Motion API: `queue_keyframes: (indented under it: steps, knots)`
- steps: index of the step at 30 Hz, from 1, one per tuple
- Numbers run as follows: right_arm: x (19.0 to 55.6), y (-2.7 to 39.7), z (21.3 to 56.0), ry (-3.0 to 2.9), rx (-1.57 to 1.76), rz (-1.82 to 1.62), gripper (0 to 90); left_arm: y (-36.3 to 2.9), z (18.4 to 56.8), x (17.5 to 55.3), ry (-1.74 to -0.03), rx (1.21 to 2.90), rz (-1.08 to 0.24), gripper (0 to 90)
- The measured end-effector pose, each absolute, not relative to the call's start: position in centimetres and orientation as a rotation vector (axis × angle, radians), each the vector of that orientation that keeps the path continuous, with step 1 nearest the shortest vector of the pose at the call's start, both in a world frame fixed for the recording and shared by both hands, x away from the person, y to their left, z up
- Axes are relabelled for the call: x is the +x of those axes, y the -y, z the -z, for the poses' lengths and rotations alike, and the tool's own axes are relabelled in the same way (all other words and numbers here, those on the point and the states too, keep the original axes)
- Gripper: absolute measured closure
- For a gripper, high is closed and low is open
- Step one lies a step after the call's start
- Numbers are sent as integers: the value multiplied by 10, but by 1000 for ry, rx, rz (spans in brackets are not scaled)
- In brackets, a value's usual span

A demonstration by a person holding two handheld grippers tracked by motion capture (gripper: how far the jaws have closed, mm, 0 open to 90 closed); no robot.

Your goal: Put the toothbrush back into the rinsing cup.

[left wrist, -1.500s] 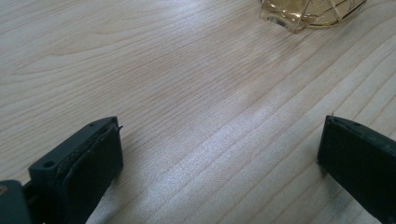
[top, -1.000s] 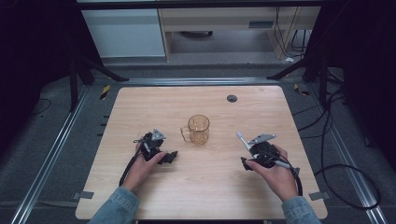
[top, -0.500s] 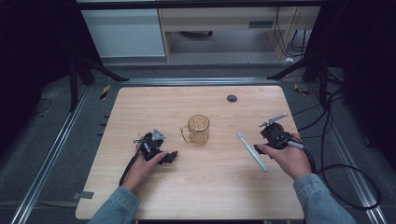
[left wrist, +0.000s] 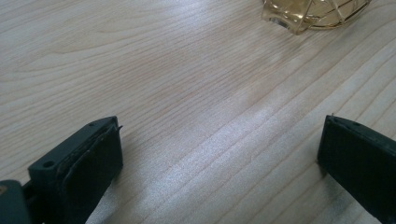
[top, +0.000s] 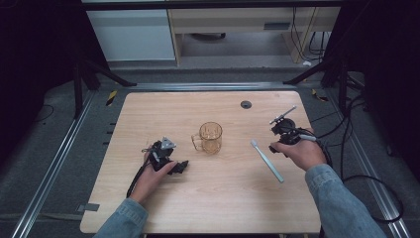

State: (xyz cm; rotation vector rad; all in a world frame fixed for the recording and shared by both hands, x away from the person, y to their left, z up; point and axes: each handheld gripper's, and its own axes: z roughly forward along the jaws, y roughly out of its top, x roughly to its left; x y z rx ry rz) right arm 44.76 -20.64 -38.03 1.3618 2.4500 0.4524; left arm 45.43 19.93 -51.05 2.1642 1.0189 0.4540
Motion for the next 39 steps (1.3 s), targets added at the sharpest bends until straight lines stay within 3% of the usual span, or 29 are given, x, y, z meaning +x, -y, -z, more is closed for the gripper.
queue_keyframes:
  steps: [19,39]
  knots:
    - [472,196,411,-2547,1404,-342,659,-199,510,454,-1020,2164,-455,0]
    - [491,177,439,-2638,1425,-287,737,-199,510,454,-1019,2165,-455,0]
